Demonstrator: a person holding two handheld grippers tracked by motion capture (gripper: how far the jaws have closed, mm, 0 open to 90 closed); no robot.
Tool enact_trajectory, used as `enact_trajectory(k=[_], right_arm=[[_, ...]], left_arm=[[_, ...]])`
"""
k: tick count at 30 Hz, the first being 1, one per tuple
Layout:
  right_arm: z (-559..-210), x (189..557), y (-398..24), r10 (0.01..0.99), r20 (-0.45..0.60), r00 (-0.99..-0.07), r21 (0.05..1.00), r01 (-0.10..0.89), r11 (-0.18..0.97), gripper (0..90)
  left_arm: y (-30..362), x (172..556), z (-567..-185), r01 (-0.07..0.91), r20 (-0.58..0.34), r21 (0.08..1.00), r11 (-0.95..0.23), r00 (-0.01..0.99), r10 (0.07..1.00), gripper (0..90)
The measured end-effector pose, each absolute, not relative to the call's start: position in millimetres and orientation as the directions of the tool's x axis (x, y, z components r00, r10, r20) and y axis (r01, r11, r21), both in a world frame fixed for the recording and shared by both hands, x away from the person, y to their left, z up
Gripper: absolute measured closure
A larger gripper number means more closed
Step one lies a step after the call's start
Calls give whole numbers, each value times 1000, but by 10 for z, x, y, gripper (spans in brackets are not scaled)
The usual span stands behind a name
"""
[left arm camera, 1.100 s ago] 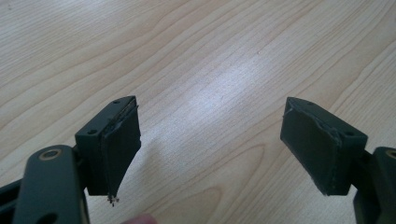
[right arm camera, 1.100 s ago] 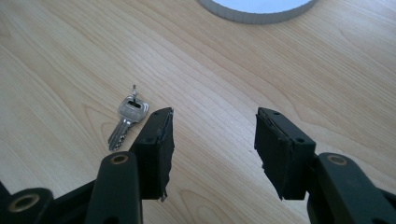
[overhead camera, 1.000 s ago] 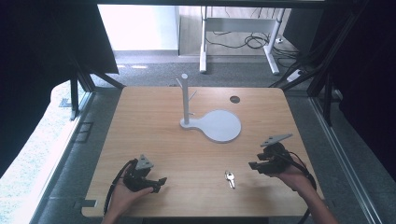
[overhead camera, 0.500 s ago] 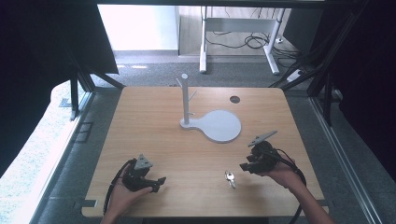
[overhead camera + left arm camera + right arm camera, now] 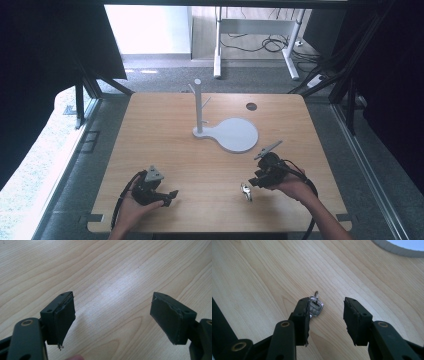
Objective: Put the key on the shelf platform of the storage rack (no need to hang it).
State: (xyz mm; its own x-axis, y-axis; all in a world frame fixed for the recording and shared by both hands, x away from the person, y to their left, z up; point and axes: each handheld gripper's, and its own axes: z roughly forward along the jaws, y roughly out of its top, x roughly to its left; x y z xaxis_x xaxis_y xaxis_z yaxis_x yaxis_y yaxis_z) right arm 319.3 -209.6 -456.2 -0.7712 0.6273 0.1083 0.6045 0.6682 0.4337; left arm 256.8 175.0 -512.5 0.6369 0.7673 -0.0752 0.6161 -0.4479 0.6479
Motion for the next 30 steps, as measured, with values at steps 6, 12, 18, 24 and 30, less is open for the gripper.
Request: enact_trajectory(k=[6, 12, 18, 24, 30], right_arm=[[-4580, 3226, -2004, 620, 120, -776, 410, 607, 680, 595], [-4628, 3255, -1929, 620, 126, -774, 384, 615, 689, 605], [-4693, 3286, -1883, 624, 132, -771, 357, 624, 695, 613], [-4728, 3300, -1825, 617, 135, -775, 335, 622, 708, 630], [-4750, 3317, -1789, 617, 136, -775, 316, 624, 714, 641]], left_arm=[[1756, 2566, -5119, 616, -77, 650, -445, 636, 768, 204], [1746, 2573, -5138, 618, -75, 641, -455, 640, 764, 204], [1742, 2570, -5136, 617, -77, 645, -451, 639, 765, 204], [1732, 2569, -5138, 615, -75, 643, -457, 644, 761, 203], [1737, 2569, -5136, 615, -77, 644, -455, 644, 761, 203]])
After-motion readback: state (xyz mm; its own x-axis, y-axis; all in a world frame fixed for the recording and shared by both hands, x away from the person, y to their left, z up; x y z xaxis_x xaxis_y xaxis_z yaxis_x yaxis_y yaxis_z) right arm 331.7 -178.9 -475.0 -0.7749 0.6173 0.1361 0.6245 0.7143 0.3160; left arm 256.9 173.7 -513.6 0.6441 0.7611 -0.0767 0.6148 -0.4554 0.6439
